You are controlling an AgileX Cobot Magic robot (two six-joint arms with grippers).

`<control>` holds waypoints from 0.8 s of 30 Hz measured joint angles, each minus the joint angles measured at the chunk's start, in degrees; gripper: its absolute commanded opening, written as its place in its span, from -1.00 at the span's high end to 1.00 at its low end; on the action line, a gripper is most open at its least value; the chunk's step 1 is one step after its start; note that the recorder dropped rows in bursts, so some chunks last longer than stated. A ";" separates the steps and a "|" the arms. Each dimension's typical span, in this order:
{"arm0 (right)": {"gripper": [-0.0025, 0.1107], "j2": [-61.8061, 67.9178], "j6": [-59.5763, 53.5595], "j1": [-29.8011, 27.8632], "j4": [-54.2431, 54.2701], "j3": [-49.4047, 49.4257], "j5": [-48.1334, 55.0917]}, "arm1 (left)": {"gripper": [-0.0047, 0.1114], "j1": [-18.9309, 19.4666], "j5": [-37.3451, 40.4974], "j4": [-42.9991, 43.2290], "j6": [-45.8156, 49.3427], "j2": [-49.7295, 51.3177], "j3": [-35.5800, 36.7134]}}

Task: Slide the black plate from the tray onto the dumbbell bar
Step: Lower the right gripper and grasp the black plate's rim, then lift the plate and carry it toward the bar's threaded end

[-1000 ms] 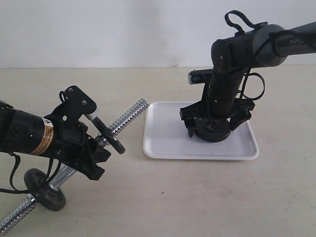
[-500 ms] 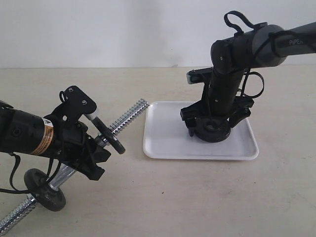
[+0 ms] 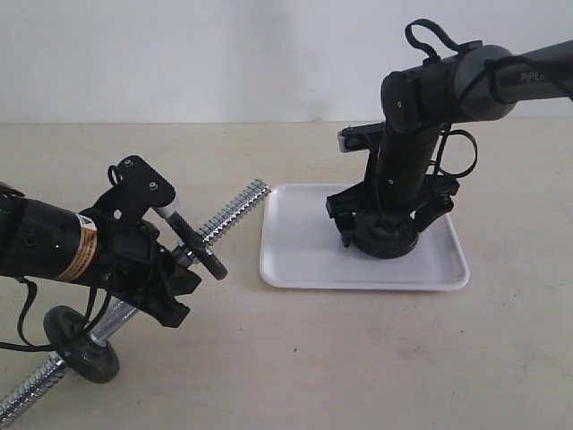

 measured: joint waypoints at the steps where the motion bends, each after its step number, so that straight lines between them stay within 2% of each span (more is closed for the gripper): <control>1: -0.78 0.04 0.00 0.00 0.11 0.00 0.12 | 0.84 0.00 0.00 0.00 0.11 0.00 0.00; 4: -0.35 0.13 0.33 0.00 0.32 -0.09 0.35 | 0.84 0.00 0.00 0.00 0.10 0.00 0.00; 7: 0.25 0.13 0.85 0.00 0.41 -0.13 0.74 | 0.84 0.00 0.00 0.00 0.10 0.00 0.00; 8: 0.67 0.13 0.85 0.00 0.41 -0.13 0.74 | 0.84 0.00 0.00 0.00 0.10 0.00 0.00; 9: 0.86 0.13 0.85 0.00 0.41 -0.13 0.74 | 0.84 0.00 0.00 0.00 0.10 0.00 0.00; 10: 0.95 0.13 0.85 0.00 0.41 -0.13 0.74 | 0.84 0.00 0.00 0.00 0.10 0.00 0.00; 17: 0.96 0.13 -0.02 0.00 0.52 -0.13 0.74 | 0.84 0.00 0.00 0.00 0.10 0.00 0.00; 24: 0.96 -0.94 -5.46 0.00 0.84 0.07 -0.08 | 0.84 0.00 0.00 0.00 0.10 0.00 0.00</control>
